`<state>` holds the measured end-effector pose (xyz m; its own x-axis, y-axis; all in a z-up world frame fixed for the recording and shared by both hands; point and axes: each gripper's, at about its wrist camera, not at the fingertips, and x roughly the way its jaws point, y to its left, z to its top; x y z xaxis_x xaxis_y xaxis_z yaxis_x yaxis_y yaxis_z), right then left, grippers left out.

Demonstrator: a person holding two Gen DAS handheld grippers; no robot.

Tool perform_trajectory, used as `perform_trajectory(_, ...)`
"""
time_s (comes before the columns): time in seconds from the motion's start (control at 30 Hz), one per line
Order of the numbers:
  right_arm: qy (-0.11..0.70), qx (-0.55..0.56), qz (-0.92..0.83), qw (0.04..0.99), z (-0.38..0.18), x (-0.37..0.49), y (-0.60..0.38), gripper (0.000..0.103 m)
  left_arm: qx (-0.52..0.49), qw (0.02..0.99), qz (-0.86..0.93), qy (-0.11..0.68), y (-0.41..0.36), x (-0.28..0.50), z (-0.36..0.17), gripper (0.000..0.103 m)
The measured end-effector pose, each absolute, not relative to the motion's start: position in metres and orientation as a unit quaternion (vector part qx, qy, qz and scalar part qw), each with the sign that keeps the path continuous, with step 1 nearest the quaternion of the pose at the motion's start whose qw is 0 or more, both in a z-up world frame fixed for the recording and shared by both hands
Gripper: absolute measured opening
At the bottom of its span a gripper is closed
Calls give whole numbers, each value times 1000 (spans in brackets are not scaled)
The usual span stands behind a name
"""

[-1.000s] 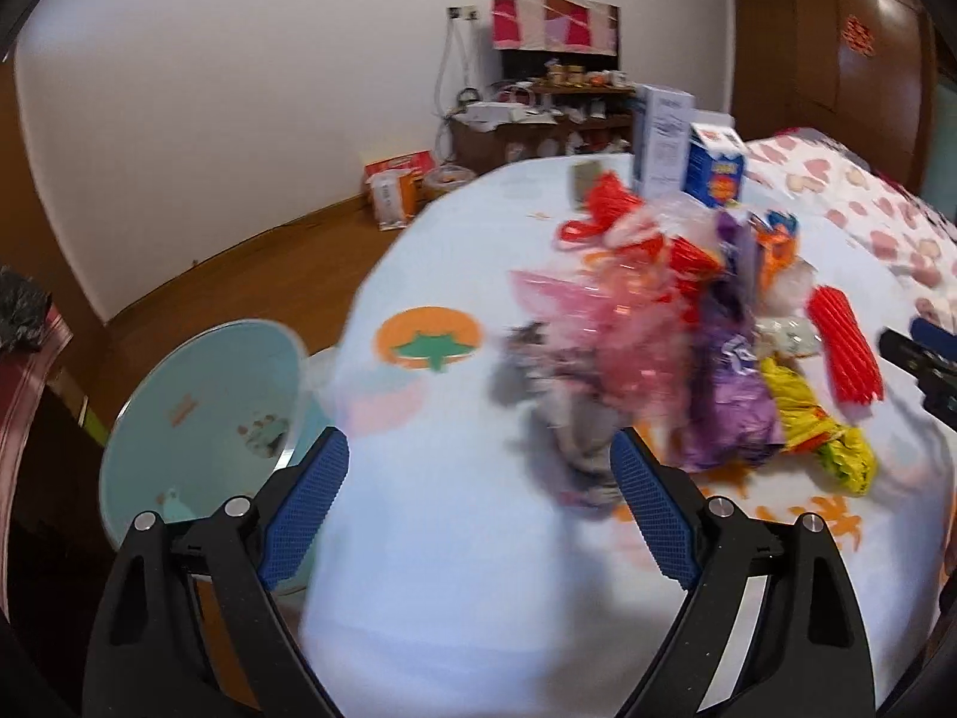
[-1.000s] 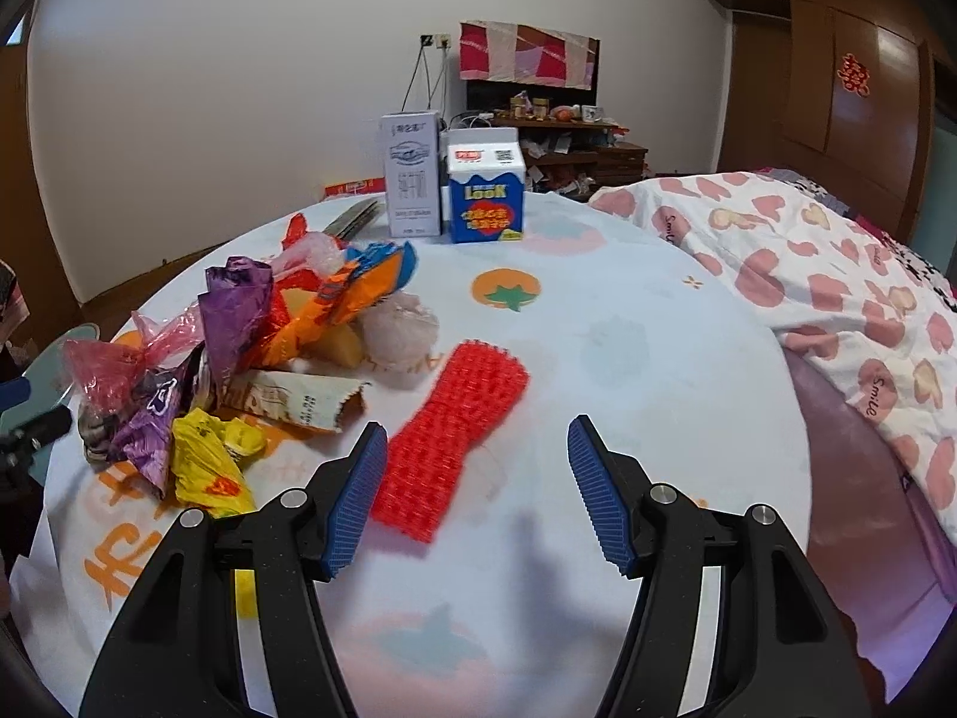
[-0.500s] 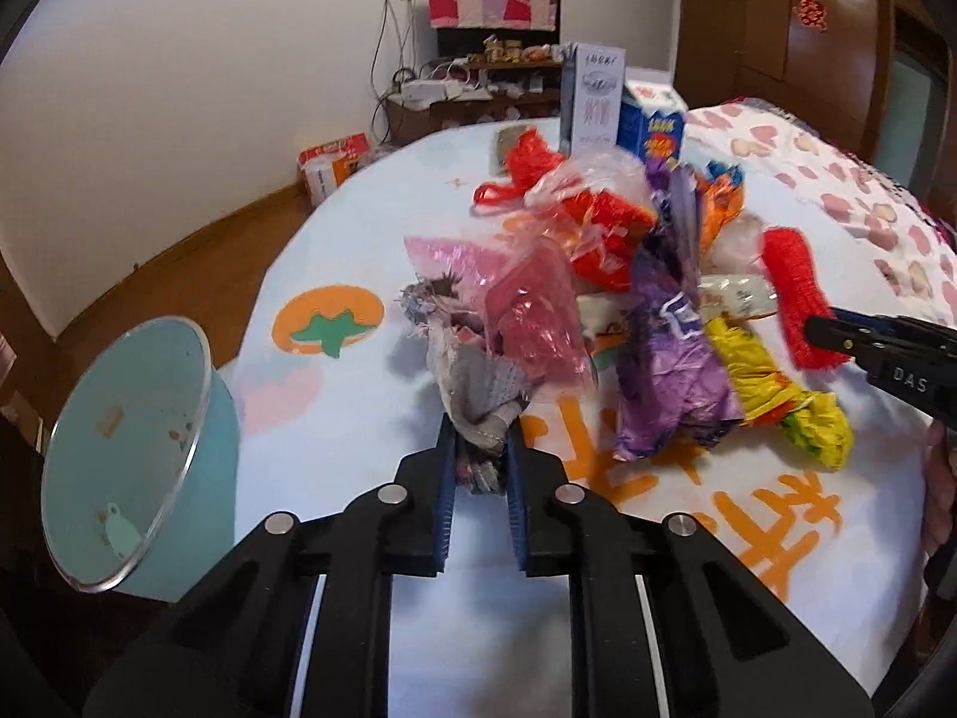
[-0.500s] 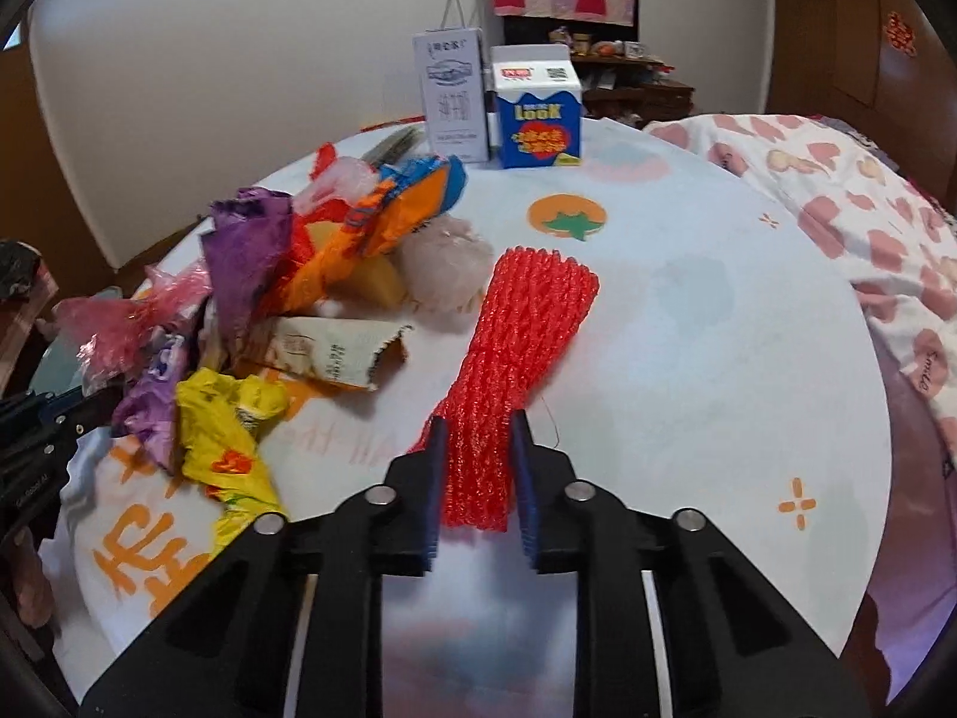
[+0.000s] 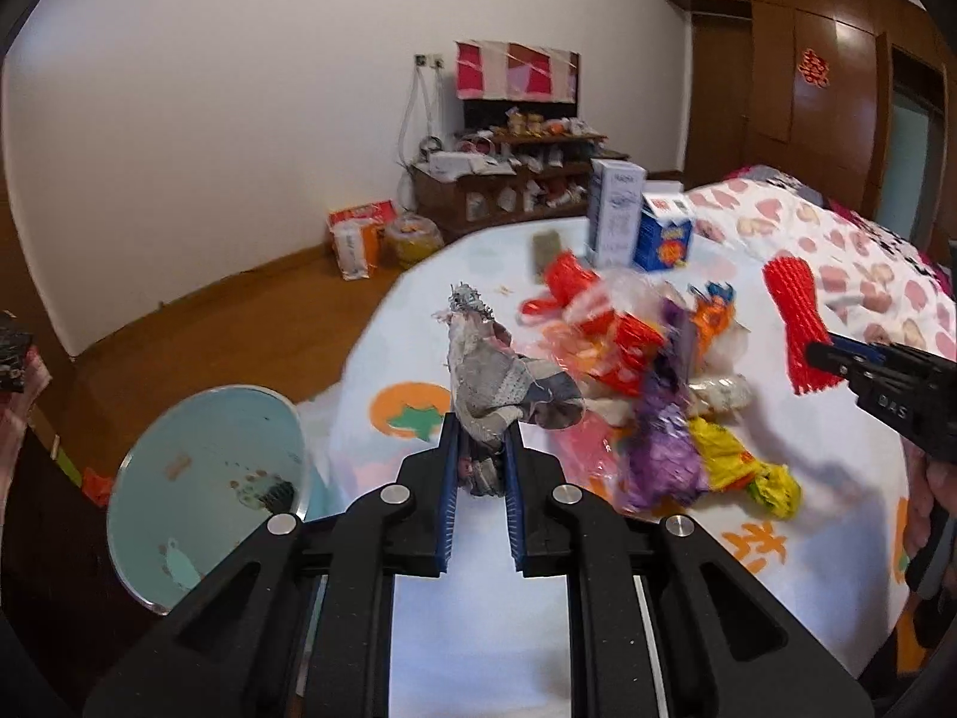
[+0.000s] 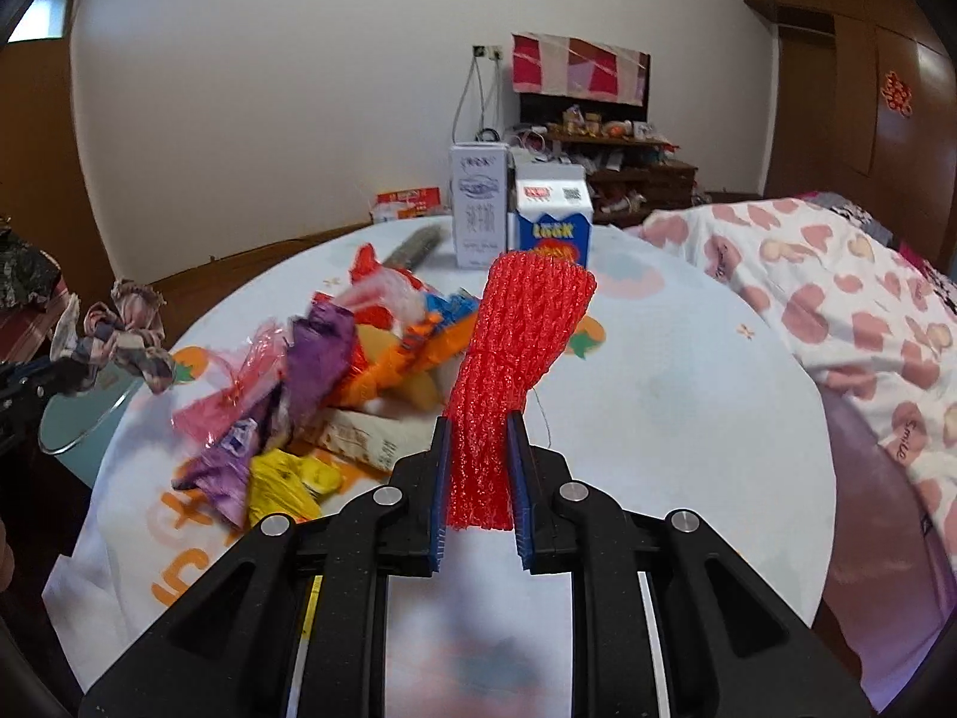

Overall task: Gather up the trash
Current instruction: 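Grasp the grey cloth with the left gripper while right gripper holds the red sleeve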

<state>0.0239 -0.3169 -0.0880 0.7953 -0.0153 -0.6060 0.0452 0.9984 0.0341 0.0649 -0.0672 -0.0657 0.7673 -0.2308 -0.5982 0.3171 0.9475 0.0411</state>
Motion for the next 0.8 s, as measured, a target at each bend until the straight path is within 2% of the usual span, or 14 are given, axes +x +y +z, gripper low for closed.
perform_trajectory(0.8, 273, -11, 83, 958, -57, 74, -221, 19, 47, 954, -52, 292, 3, 80, -65, 14)
